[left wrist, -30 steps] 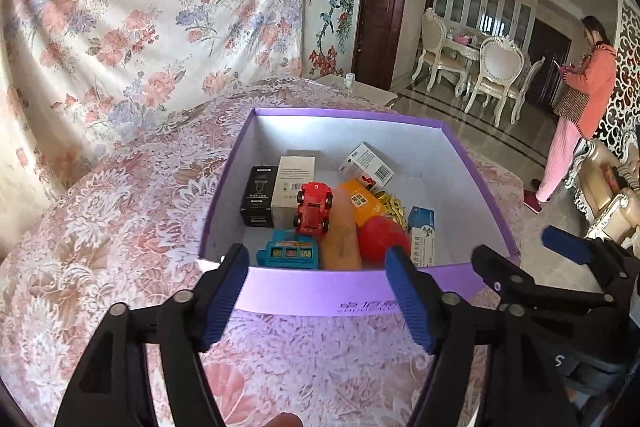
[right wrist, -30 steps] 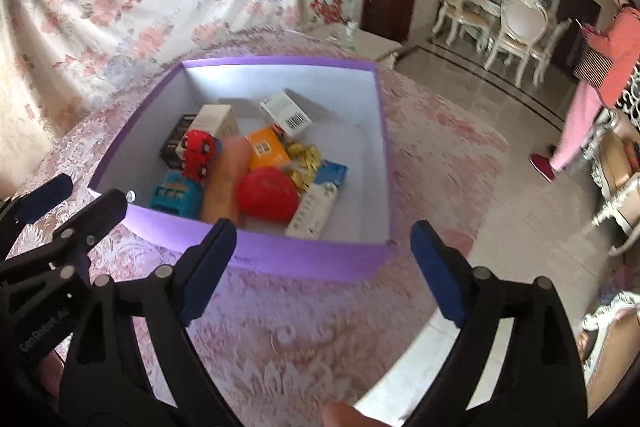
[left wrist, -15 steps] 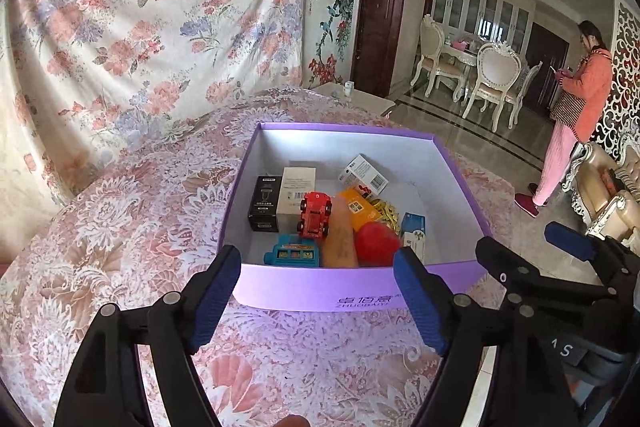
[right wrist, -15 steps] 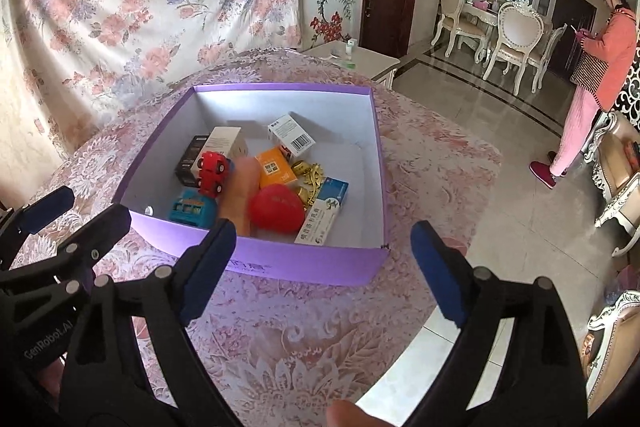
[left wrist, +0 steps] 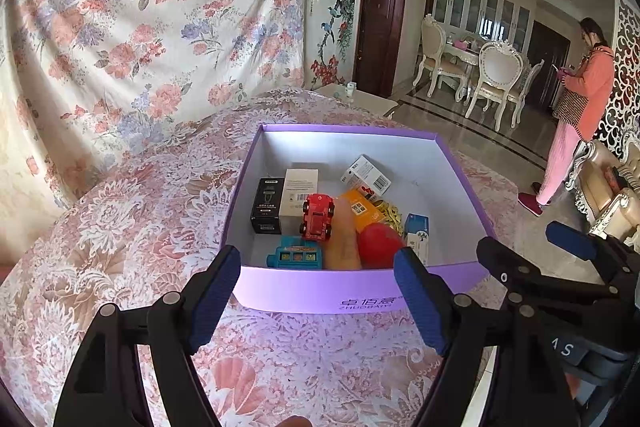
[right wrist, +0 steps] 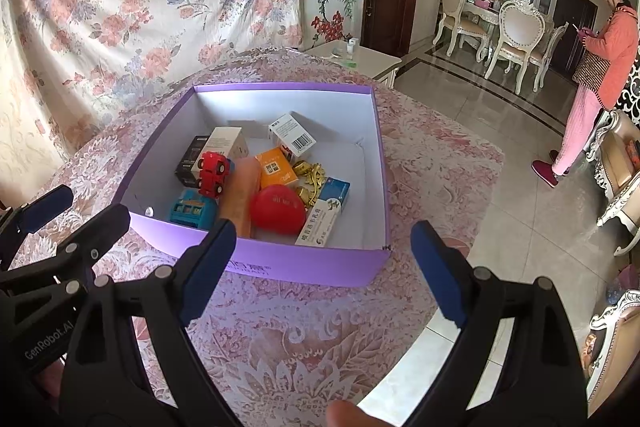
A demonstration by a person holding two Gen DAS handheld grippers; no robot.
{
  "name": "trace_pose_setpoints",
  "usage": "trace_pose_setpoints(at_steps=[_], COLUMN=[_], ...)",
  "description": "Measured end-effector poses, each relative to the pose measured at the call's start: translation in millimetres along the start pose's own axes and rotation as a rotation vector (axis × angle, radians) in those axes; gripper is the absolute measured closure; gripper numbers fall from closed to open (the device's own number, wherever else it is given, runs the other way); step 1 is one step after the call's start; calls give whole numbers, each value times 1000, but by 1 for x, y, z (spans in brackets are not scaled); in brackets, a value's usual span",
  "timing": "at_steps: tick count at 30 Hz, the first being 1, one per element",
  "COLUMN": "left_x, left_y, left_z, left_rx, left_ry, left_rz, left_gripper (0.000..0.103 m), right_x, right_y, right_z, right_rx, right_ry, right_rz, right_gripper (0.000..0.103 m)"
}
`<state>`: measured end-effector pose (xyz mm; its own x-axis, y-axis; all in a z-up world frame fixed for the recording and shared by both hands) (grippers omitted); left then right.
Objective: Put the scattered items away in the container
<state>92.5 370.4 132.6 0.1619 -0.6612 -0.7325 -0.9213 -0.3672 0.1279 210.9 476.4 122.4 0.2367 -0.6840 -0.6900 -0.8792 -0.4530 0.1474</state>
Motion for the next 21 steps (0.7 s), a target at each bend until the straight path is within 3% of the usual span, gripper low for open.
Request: trace_pose_setpoints(at_steps=[21], left_x=[-1], left_y=[-3], left_z=[4], left_rx=[5], left_ry=[-8], left_rz=[1], left_gripper=[22], right_x=[0], right_y=[0], right_z=[6], right_rx=[-3], right_ry=[7], right_rz=[6], right_gripper=[13])
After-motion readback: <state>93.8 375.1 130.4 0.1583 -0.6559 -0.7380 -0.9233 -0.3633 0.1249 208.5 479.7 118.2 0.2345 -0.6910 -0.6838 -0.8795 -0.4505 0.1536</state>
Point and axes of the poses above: each gripper's, at about its wrist camera, not at the fingertips, and z roughly the way its jaws point, y to its left, x to its underside, the point moved 7 cm from there along z, roughly the way its jaws point, and after that the axes turned 14 degrees about z, right-handed, at the moved point
